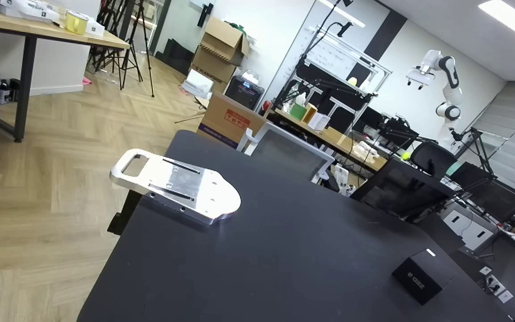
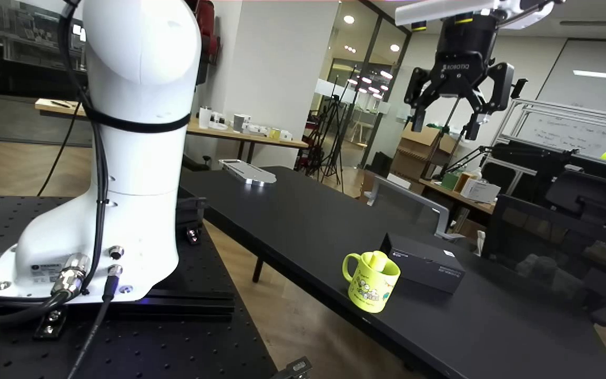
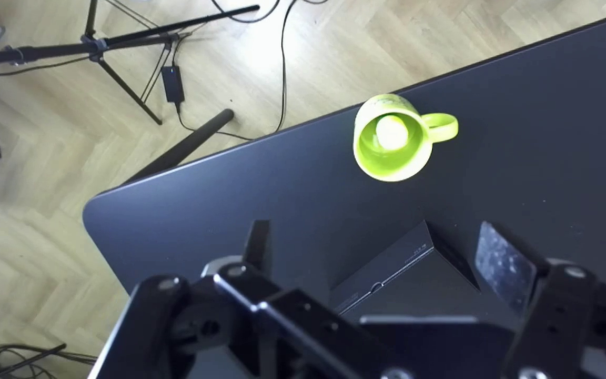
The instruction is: Remove the glue stick from the yellow mug and put it on the table
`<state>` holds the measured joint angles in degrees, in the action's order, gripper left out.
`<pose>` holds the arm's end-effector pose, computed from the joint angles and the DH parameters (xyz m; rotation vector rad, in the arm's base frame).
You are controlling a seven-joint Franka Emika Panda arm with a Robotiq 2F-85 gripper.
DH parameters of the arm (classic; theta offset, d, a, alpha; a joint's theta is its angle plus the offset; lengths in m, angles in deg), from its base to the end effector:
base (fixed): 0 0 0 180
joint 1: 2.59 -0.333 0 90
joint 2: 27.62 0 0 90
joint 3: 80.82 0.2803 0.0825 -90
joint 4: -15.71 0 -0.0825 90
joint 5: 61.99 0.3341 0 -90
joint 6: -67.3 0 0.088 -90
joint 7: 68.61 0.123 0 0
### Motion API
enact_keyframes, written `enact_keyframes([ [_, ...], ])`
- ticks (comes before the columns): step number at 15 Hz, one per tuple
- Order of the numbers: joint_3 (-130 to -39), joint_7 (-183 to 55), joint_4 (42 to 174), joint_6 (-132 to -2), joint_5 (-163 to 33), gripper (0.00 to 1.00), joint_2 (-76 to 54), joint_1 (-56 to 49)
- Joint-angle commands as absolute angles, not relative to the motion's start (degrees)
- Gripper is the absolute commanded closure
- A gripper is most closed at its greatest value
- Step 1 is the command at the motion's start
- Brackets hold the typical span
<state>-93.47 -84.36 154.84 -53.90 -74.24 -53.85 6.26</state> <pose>0.3636 -0.1601 0.4535 3.0058 0.0202 0.1558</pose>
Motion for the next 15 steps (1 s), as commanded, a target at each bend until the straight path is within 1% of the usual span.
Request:
enact_keyframes([
  [1, -93.4, -83.8, 154.8, -60.9, -73.9, 0.00, -47.0, 6.0],
  [8, -93.7, -83.2, 157.8, -71.6, -73.9, 0.00, -34.5, 7.7],
  [10, -93.0, -81.1, 157.6, -71.3, -76.2, 0.00, -31.6, 8.2],
  [11, -93.3, -84.0, 158.1, -71.1, -74.4, 0.00, -33.7, 8.0],
  [15, -93.2, -84.1, 158.1, -71.5, -74.3, 0.00, -32.5, 8.0],
])
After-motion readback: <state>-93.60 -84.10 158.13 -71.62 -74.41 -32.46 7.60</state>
